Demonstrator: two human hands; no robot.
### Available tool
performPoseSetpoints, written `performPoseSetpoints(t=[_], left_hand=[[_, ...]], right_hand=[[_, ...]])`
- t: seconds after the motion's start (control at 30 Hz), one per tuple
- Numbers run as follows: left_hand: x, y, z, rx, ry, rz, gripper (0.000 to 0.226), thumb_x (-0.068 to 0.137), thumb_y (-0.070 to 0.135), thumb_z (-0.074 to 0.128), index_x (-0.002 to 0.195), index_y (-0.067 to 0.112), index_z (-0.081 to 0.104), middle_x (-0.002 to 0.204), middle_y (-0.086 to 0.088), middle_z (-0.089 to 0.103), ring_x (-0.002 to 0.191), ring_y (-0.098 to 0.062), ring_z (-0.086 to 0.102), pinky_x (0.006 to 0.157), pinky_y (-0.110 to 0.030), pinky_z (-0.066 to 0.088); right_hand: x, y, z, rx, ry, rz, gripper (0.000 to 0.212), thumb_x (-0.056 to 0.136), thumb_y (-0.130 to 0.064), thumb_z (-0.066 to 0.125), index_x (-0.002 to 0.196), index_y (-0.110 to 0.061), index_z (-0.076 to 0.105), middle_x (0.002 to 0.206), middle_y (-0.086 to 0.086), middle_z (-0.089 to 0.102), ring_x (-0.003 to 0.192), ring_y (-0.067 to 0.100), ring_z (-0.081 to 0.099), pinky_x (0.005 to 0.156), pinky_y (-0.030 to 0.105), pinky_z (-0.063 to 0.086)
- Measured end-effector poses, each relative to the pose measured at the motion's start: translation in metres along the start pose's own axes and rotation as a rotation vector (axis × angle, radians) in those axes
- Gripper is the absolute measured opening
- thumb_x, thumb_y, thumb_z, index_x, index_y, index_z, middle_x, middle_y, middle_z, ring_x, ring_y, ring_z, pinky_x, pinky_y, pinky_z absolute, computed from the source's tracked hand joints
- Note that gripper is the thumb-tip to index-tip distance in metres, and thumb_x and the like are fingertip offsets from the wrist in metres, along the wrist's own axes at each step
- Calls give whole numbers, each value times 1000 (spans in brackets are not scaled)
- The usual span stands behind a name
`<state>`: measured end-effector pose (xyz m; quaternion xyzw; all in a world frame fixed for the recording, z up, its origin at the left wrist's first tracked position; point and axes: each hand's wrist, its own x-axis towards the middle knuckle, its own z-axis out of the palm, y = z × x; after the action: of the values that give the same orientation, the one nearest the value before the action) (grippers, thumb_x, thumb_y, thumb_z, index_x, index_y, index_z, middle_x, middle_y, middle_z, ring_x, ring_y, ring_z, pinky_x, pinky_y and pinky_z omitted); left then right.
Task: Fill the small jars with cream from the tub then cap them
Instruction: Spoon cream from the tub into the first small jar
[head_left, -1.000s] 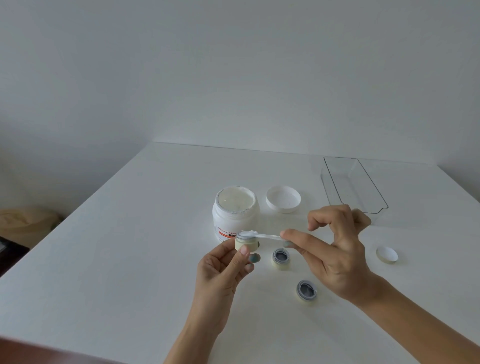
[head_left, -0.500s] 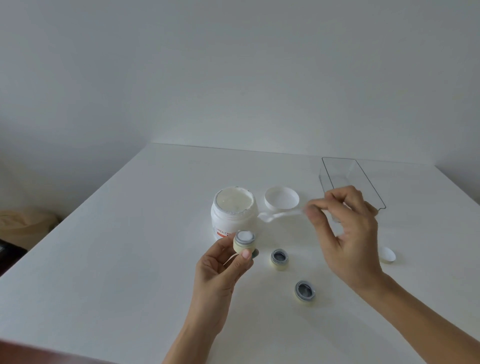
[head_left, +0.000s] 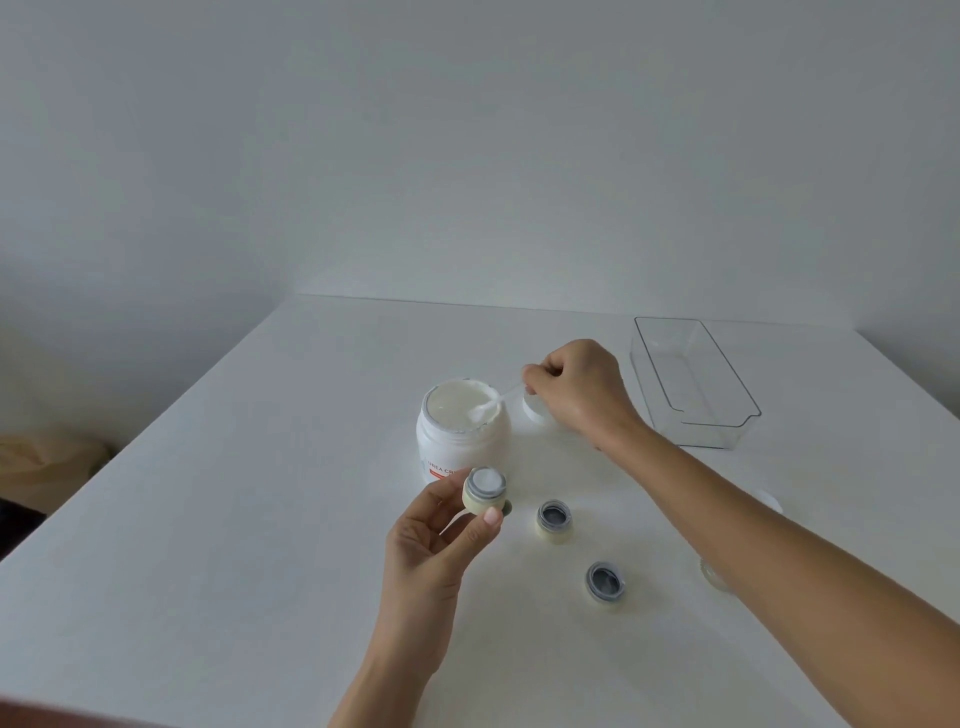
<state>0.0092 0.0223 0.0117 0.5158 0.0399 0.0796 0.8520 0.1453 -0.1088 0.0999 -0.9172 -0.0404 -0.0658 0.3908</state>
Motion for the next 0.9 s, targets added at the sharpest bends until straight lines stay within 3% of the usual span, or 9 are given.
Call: performPoseSetpoints(t=[0.1,0.2,0.37,0.47,0.57,0.7,0.9], left_hand=[[0,0,1,-4,-5,-2,39,61,19,83,100,22,77,104,-5,77,96,-24,74,80,-23,57],[0,0,1,-2,-5,1,38,62,18,83,99,23,78,102,-4,78,96,-24,75,80,-23,57],[-1,0,2,12,12,-9,33,70,7,76,98,24,78,100,-4,78,94,-23,75,77,-22,57],[-1,1,3,17,2,-10,35,65,16,82,100,23,78,101,-5,78,95,-23,75,78,-23,57],[-1,2,3,16,-7,-11,41,62,23,82,103,22,77,103,-5,77,96,-23,74,78,-23,57],[-1,2,1,20,-14,-11,41,64,25,82,104,23,77,105,-4,77,97,-23,74,78,-23,57],[0,1,1,20,-21,-3,40,64,24,82,104,23,77,105,-3,77,96,-22,74,80,-24,57]], right_hand=[[2,1,-14,-15,17,-7,30,81,-15,59,74,15,61,57,13,43,53,20,38,50,26,30],[4,4,-25,-11,31,-24,30,82,-12,59,72,16,61,55,12,43,48,20,35,47,24,27],[5,8,-34,108,112,-100,30,87,-12,58,69,11,65,32,-15,47,35,-2,45,38,10,30],[-8,5,-28,107,202,-333,30,90,-19,61,69,3,66,49,-1,57,47,5,47,49,14,34],[-22,8,-18,-130,168,-693,16,89,-16,65,78,-6,72,68,6,64,69,19,50,64,28,44],[-27,20,-21,-504,128,-1139,8,84,1,67,82,-4,72,72,6,62,68,24,53,58,31,47],[-35,30,-40,-536,262,-1264,29,97,-3,47,81,-5,70,75,3,64,64,24,49,58,32,44]])
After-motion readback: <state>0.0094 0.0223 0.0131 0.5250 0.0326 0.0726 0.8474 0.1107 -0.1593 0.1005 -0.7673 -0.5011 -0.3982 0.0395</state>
